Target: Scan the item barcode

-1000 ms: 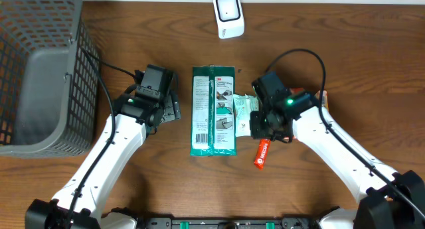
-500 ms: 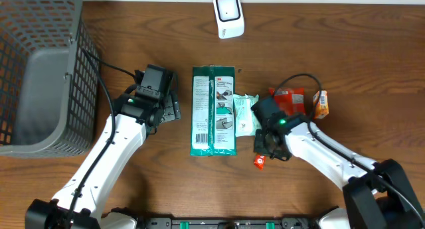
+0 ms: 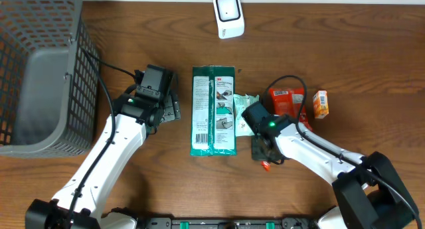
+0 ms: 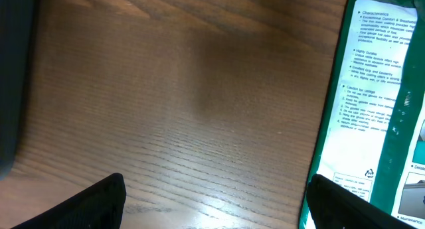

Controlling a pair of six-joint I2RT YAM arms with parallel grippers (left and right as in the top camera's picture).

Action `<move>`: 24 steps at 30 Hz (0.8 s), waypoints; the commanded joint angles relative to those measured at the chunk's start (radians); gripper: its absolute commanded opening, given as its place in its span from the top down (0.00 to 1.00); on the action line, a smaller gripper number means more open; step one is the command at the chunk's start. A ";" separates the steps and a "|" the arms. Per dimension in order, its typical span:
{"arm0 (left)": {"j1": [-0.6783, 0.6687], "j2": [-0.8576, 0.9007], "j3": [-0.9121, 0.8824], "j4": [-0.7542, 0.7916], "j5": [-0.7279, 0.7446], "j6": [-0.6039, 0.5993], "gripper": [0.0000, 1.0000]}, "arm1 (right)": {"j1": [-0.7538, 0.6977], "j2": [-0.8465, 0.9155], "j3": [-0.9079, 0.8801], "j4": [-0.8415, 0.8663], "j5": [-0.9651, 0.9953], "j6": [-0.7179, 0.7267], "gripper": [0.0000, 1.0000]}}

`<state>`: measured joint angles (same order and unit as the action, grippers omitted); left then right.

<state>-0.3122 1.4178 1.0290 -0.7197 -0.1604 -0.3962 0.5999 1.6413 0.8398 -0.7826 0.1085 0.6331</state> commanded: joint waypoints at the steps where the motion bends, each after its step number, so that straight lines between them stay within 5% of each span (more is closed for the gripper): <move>1: 0.003 0.006 -0.005 -0.001 -0.008 -0.010 0.12 | -0.019 0.023 0.037 -0.062 0.127 -0.090 0.92; 14: 0.002 0.006 -0.005 -0.001 -0.008 -0.010 0.12 | -0.031 0.023 0.219 -0.214 -0.015 -0.140 0.79; 24: 0.003 0.006 -0.005 -0.001 -0.008 -0.010 0.12 | -0.022 0.027 0.091 -0.156 -0.030 -0.088 0.74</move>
<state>-0.3122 1.4178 1.0290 -0.7185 -0.1604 -0.3965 0.5716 1.6611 0.9791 -0.9756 0.0845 0.5259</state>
